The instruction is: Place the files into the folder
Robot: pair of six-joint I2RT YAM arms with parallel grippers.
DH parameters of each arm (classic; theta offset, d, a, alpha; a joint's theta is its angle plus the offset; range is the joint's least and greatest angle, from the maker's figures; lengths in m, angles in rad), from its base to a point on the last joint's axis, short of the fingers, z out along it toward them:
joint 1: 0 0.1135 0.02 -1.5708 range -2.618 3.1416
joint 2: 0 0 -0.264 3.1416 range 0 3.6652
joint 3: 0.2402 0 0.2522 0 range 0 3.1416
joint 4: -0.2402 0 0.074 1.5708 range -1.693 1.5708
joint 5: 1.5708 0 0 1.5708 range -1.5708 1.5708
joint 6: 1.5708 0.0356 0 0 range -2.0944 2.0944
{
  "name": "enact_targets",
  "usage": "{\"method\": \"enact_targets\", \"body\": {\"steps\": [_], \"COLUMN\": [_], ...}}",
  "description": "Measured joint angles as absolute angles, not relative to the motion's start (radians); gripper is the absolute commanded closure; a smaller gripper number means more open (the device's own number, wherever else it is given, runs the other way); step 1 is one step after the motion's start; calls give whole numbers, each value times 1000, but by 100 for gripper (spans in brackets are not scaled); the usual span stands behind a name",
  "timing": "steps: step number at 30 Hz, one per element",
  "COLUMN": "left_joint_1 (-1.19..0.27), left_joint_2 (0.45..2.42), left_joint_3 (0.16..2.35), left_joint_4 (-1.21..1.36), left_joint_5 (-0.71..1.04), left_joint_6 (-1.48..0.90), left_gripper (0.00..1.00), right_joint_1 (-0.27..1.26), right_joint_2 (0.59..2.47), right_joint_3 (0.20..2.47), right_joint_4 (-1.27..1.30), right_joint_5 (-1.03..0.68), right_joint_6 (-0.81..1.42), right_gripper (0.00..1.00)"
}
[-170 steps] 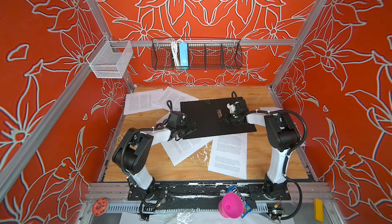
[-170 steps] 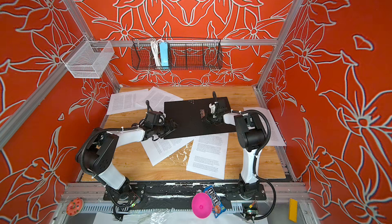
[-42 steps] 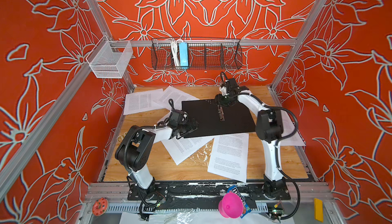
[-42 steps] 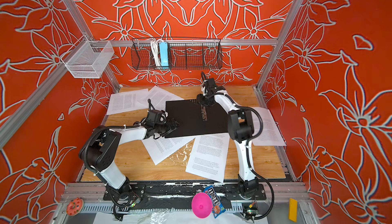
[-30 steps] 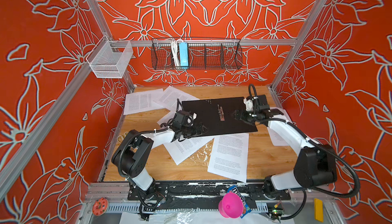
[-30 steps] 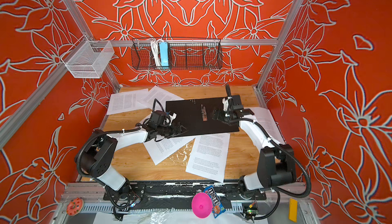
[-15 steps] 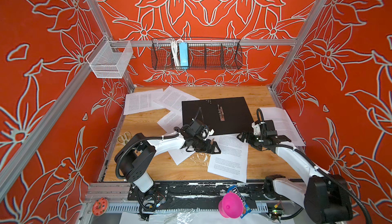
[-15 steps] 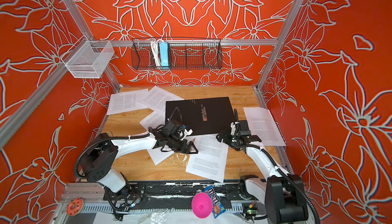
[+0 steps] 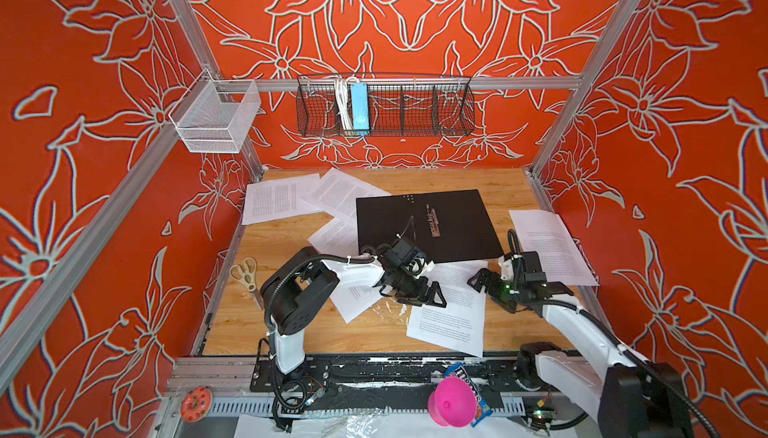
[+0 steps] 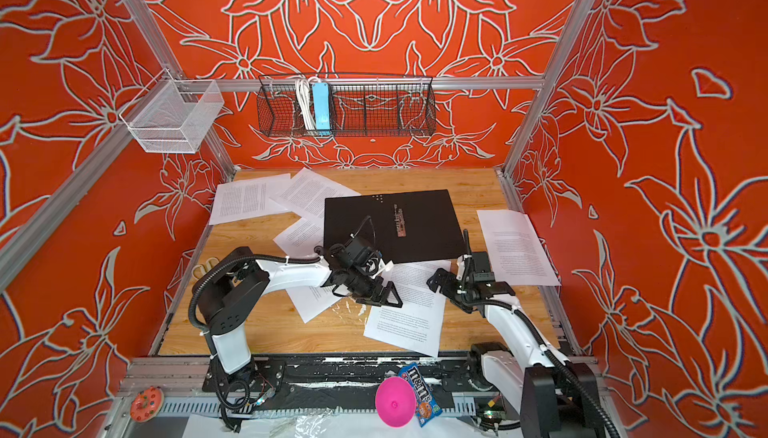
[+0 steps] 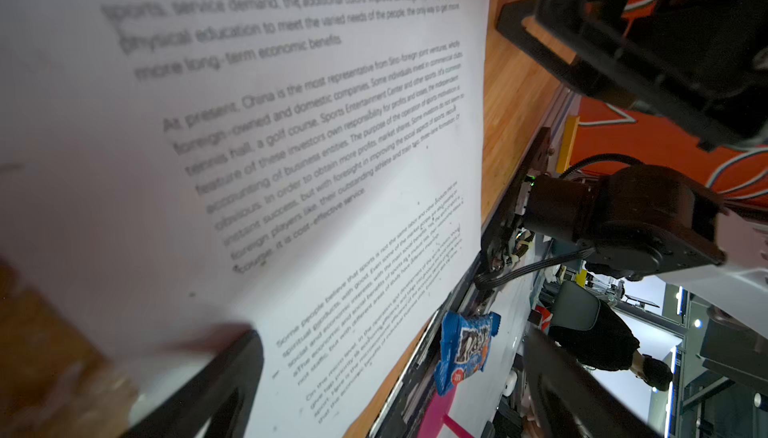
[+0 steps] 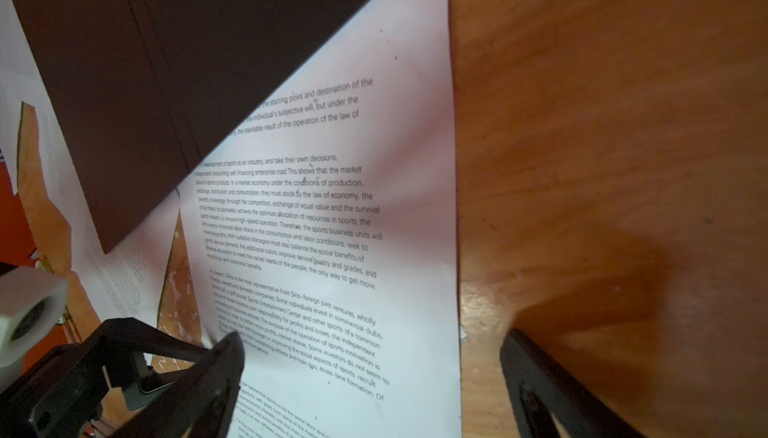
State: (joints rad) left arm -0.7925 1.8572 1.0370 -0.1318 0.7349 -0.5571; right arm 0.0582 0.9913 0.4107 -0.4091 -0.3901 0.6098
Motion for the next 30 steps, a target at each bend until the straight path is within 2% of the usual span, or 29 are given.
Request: {"method": "enact_targets", "body": {"steps": [19,30], "left_joint_1": [-790,-772], "left_joint_2": [2023,2025], "left_joint_3": [1240,1236], "left_joint_4": [-105,-104], "left_joint_5": [733,748], "left_joint_6": [-607,-587], "left_gripper": [2,2], "right_joint_1": [50,46], "right_joint_2": [1205,1103], "right_joint_3": [437,356], "right_joint_4": [-125,-88], "right_joint_5": [-462,-591], "right_joint_6": [667,700], "right_gripper": [2,2]}}
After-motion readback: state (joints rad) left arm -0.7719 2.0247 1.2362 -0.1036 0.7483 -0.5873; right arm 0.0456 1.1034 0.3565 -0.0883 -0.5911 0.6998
